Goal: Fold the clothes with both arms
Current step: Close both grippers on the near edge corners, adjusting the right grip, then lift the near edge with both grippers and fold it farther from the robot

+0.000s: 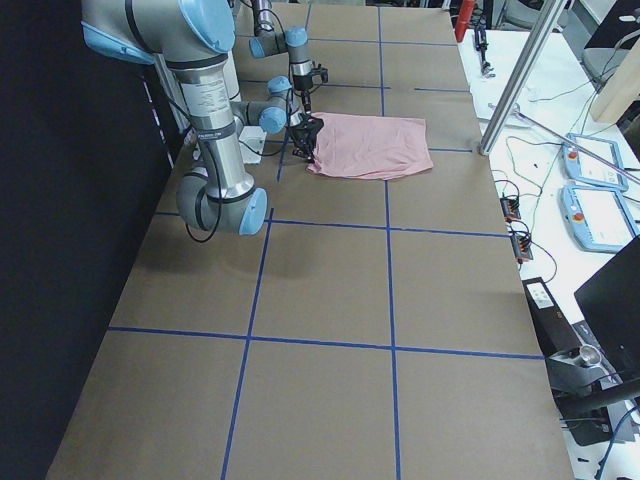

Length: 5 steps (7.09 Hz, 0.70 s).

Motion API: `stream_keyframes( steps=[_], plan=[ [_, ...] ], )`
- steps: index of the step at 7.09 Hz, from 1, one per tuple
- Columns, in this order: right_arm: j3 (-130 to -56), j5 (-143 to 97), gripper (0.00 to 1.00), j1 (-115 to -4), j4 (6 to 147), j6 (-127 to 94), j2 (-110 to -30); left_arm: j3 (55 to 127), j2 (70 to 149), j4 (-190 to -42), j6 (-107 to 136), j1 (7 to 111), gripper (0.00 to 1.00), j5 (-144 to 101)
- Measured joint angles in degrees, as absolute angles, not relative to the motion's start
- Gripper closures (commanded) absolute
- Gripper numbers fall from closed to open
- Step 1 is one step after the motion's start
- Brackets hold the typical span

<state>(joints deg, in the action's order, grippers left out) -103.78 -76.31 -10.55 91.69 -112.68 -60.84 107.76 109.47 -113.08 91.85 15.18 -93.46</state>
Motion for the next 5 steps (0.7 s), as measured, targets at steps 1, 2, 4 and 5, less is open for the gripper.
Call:
stream_keyframes(
  steps=[1,2,4,5],
  plan=[
    [-104.96,-76.45,1.00,-10.63,91.81,-112.66,-61.02,109.33,109.31,-111.98,91.65,15.36,1.00,-93.64],
    [-108.20,-76.79,1.00,-10.70,93.55,-112.62,-61.25,113.46,109.05,-108.07,91.28,15.63,1.00,-93.91],
    [-120.96,-77.40,1.00,-9.92,104.32,-112.65,-61.12,127.86,109.52,-92.92,90.86,15.62,1.00,-95.03],
    [-126.41,-77.46,1.00,-8.77,109.18,-112.77,-61.05,134.14,110.30,-86.17,90.81,15.56,1.00,-96.85]
  ],
)
